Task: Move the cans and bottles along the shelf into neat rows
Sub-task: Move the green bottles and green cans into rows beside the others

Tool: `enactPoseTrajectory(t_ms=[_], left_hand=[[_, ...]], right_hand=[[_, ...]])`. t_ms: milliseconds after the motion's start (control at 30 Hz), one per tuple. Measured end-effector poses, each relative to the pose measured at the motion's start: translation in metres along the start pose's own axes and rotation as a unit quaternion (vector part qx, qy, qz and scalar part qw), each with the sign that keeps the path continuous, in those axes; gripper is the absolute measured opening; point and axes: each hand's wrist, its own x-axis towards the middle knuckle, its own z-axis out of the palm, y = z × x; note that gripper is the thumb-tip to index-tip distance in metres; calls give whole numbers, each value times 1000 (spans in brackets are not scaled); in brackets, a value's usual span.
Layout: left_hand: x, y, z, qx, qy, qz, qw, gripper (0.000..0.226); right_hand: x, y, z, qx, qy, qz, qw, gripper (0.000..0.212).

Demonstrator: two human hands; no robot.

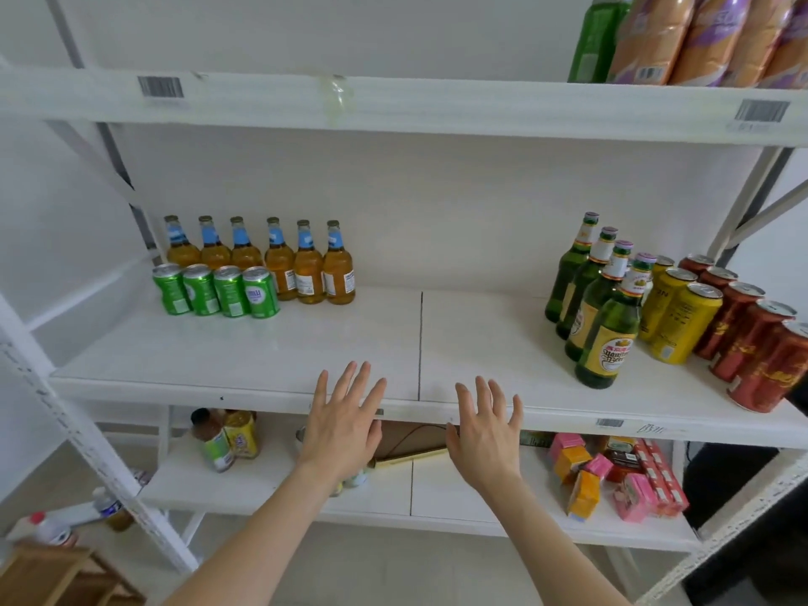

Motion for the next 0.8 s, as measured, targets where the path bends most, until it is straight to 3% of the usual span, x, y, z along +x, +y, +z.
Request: enactPoseTrajectory(t_ms=[800], left_hand=[[44, -284, 40, 9, 7, -22, 1000, 65]], right_hand=[[136, -242, 53, 16, -13, -2, 1000, 67]])
